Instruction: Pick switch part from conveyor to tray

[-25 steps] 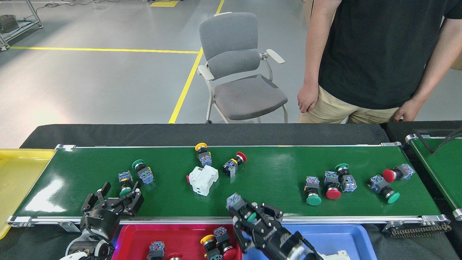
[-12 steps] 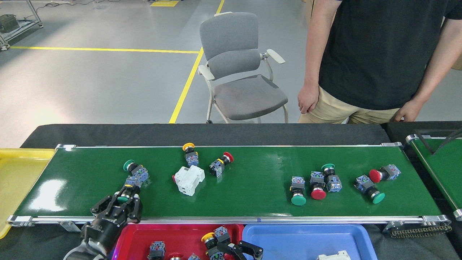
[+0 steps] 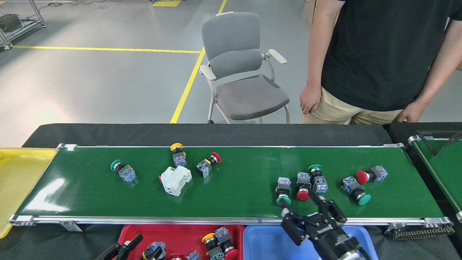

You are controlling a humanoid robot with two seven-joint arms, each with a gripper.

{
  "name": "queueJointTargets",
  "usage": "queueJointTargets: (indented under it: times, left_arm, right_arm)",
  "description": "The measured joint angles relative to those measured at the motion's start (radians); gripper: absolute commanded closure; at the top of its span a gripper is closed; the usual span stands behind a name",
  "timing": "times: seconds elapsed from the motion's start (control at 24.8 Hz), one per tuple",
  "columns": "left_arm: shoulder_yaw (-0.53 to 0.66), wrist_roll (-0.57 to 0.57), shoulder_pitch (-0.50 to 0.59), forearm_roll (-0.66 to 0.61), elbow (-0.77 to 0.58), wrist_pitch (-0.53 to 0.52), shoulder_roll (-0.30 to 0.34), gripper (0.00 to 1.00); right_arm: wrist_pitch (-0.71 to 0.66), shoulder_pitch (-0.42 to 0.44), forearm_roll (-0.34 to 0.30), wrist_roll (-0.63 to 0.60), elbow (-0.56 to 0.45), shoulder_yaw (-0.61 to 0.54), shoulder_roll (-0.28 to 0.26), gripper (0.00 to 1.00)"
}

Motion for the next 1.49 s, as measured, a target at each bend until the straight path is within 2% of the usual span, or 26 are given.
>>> queueJointTargets:
  times: [0.12,0.24,0.48,0.56,0.65,0.77,0.89,1.09,1.41,1.49]
  left_arm:
    - [0.125,0.000,-0.029,0.001,0.013,-0.005,-0.025,0.00]
    - [0.201,0.004,-0.058,0.001,0.076,0.032,-0.026,0.00]
    - [0.217,0.082,-0.094,0.000,0.140,0.053,0.030,0.00]
    - [0.202,0.087,-0.148,-0.001,0.189,0.057,0.068,0.00]
    - [0.146,0.091,-0.206,-0.001,0.261,0.059,0.121,0.00]
    - [0.050,0.094,-0.286,-0.001,0.348,0.055,0.195,0.00]
    - [-0.011,0.095,-0.351,-0.001,0.417,0.051,0.212,0.00]
    - [-0.078,0.097,-0.400,-0.001,0.478,0.046,0.214,0.00]
    - [-0.099,0.092,-0.523,-0.007,0.635,0.071,0.214,0.00]
    - [-0.129,0.092,-0.567,-0.019,0.694,0.097,0.214,0.00]
  right_arm:
    - [0.055,0.069,0.013,-0.075,-0.003,-0.014,-0.001,0.02]
    - [0.073,0.148,0.048,-0.158,-0.004,-0.014,-0.015,0.02]
    - [0.088,0.148,0.089,-0.208,-0.004,-0.013,-0.018,0.02]
    - [0.122,0.098,0.140,-0.200,-0.003,0.012,-0.008,0.02]
    - [0.178,0.022,0.186,-0.151,0.007,0.095,0.013,0.02]
    - [0.275,-0.083,0.204,-0.070,0.063,0.239,0.017,0.02]
    - [0.394,-0.183,0.209,-0.028,0.157,0.382,0.017,0.02]
    - [0.558,-0.319,0.212,-0.007,0.314,0.524,0.017,0.02]
    - [0.617,-0.330,0.231,0.015,0.380,0.579,0.019,0.02]
    - [0.626,-0.354,0.235,0.018,0.415,0.581,0.037,0.03]
